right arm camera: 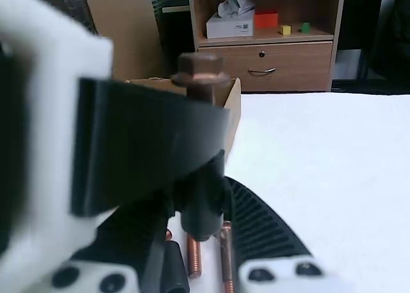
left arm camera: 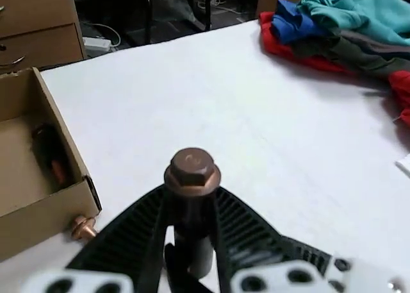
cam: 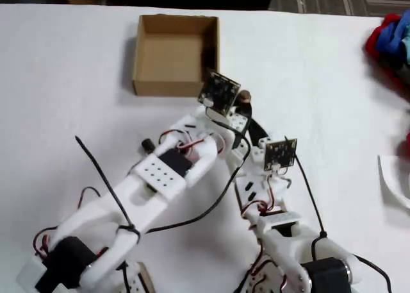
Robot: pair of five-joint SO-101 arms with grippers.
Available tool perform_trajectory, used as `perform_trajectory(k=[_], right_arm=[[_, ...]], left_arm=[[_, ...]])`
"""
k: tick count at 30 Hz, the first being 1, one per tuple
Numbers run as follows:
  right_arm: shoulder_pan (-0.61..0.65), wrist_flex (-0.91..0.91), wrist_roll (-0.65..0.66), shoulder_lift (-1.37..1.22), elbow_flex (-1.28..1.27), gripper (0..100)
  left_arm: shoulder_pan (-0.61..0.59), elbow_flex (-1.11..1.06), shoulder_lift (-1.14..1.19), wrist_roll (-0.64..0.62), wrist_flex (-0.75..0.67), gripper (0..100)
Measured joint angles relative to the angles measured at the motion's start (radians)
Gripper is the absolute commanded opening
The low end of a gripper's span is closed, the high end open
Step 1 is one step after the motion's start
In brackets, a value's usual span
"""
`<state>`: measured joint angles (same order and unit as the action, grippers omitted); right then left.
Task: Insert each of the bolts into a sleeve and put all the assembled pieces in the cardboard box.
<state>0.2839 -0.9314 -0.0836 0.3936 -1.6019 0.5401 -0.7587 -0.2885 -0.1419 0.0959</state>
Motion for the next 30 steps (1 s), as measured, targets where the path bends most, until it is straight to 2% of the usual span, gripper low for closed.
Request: perform_trajectory(k=[6, 17, 25, 30], right_arm=[[-0.006, 0.000, 0.000, 0.000, 0.000, 2.0], [-0.006, 0.000, 0.000, -0.002, 0.000, 2.0], [-0.002, 0.000, 0.000, -0.003, 0.000, 2.0], [-0.003, 0.000, 0.000, -0.003, 0.000, 2.0]], left_arm=[[-0.003, 0.000, 0.000, 0.126, 0.021, 24], [-0.017, 0.000, 0.000, 0.147, 0.021, 25], [-0.129, 0.044, 0.000, 0.149, 0.021, 25], [-0.155, 0.081, 0.000, 0.149, 0.021, 25]])
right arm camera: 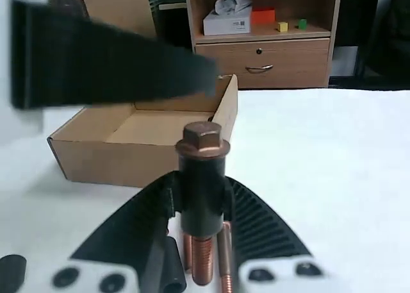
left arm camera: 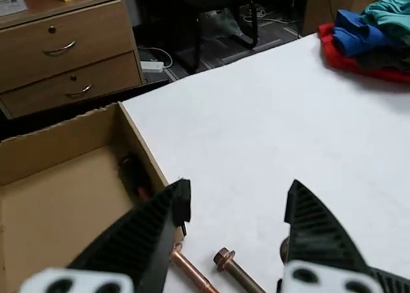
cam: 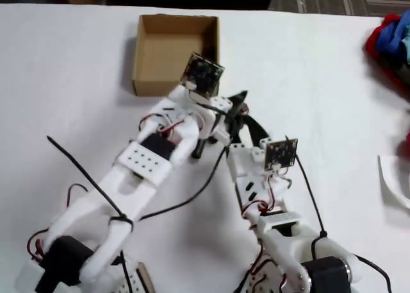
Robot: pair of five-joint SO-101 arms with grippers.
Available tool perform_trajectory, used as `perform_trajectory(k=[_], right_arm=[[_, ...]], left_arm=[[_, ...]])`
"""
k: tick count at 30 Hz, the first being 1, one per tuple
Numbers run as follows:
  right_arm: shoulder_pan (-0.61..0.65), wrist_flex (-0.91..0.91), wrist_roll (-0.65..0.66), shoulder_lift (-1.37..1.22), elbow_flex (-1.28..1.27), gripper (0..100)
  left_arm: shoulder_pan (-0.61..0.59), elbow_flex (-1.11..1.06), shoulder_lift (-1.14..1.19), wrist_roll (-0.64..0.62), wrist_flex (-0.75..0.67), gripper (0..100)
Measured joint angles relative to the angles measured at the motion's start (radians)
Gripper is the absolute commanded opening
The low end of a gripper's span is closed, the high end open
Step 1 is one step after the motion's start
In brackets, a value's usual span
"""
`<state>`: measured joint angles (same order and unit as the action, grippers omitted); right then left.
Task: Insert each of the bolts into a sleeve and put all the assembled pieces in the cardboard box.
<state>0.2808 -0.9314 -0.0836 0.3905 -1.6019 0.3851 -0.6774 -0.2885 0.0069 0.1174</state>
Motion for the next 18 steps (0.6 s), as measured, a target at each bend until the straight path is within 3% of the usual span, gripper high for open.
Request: perform_trajectory(k=[5, 9, 13, 18], right_arm=[[-0.002, 0.002, 0.000, 0.000, 0.000, 2.0], [0.000, 0.100, 0.000, 0.000, 0.038, 2.0], [0.002, 0.364, 0.000, 0.000, 0.180, 2.0], [0.043, 0.848, 0.000, -0.005, 0.496, 2.0]], left_arm=[[-0.061, 0.008, -0.072, 0.000, 0.071, 25], [-0.198, 0.008, -0.160, 0.000, 0.218, 25], [-0.348, 0.008, -0.275, 0.000, 0.433, 25], [-0.463, 0.008, -0.434, 0.000, 0.617, 25]])
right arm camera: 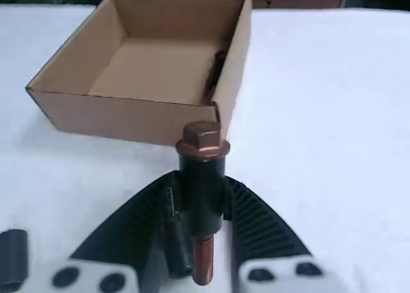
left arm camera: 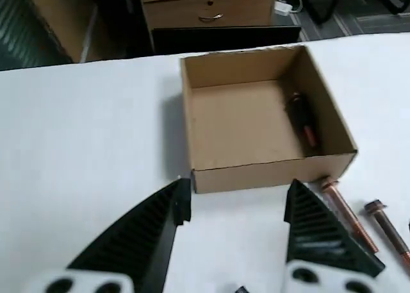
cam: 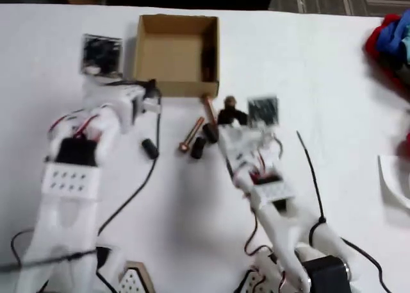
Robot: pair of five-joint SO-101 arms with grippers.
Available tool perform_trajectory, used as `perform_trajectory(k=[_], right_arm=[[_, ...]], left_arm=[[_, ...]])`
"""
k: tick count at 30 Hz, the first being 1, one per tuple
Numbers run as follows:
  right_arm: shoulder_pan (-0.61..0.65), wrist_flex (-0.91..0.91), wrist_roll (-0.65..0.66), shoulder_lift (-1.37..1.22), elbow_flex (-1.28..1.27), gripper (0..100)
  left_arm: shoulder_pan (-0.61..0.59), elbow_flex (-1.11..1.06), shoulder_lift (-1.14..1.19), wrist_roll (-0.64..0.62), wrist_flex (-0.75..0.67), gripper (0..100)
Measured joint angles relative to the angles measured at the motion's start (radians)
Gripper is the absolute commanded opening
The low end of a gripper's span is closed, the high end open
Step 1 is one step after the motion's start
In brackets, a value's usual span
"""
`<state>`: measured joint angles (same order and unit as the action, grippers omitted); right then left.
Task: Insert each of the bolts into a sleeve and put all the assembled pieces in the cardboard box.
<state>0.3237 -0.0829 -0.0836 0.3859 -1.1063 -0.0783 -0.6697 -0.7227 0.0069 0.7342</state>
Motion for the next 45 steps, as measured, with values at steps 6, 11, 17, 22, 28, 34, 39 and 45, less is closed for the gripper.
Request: perform_trajectory(k=[6, 11, 17, 22, 28, 34, 39, 45], right_arm=[[-0.017, 0.453, 0.000, -0.002, 0.407, 2.1], [-0.029, 0.503, 0.000, -0.091, 0.511, 2.1], [0.017, 0.684, -0.011, -0.368, 0.878, 2.1], [0.038, 0.936, -0.084, -0.710, 1.379, 2.1], [0.035, 1.163, -0.173, -1.181, 2.082, 2.1], [0.043, 1.204, -0.184, -1.502, 2.493, 2.1], [0.048, 1.151, -0.184, -1.570, 2.515, 2.1], [0.048, 1.142, -0.184, -1.628, 2.518, 2.1]], left_arm=[[-0.095, -0.126, -0.041, 0.000, -0.043, 25], [-0.115, -0.293, -0.041, 0.000, -0.186, 25], [-0.121, -0.394, -0.041, 0.000, -0.338, 25], [-0.124, -0.425, -0.002, 0.000, -0.362, 25], [-0.123, -0.419, 0.175, 0.000, -0.405, 25], [-0.121, -0.410, 0.233, 0.000, -0.408, 25], [-0.121, -0.410, 0.236, 0.002, -0.411, 25], [-0.121, -0.410, 0.238, 0.002, -0.411, 25]])
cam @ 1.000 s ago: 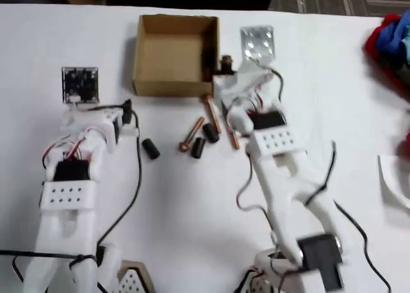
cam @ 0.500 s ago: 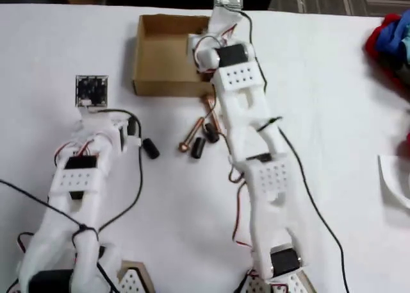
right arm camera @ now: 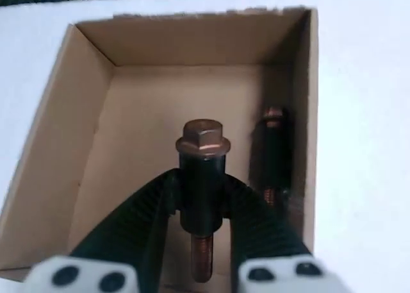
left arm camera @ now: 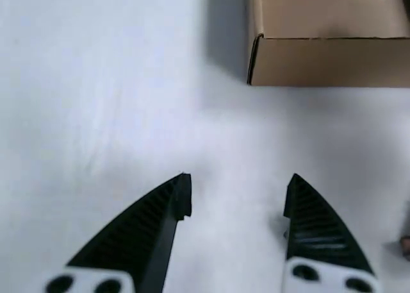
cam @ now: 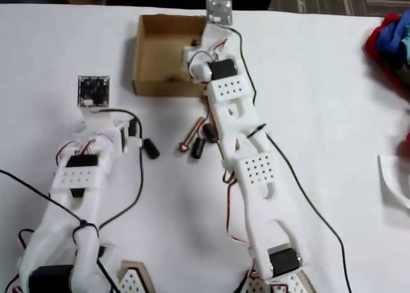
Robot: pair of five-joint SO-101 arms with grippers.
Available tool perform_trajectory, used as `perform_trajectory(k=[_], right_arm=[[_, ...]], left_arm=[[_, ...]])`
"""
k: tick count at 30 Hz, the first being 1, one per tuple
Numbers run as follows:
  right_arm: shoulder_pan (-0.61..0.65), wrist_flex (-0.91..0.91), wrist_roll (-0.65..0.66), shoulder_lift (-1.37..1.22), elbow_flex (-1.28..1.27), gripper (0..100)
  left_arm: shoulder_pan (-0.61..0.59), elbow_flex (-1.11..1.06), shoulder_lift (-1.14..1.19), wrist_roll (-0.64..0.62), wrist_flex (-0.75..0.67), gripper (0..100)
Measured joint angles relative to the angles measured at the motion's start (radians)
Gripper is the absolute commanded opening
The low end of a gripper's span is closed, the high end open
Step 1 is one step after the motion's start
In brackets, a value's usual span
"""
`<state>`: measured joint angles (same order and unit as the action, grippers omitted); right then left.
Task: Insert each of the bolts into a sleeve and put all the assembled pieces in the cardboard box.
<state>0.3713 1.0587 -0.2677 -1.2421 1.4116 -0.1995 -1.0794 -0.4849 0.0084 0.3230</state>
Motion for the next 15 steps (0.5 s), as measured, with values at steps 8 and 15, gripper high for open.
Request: perform_trajectory(k=[8, 15], right_arm=[[0.002, 0.000, 0.095, -0.049, 0.000, 2.3], [0.005, -0.002, 0.101, -0.049, 0.003, 14.4]], left_arm=[[0.000, 0.000, 0.000, 0.000, 0.000, 25], [0.002, 0.000, 0.000, 0.000, 0.000, 25]])
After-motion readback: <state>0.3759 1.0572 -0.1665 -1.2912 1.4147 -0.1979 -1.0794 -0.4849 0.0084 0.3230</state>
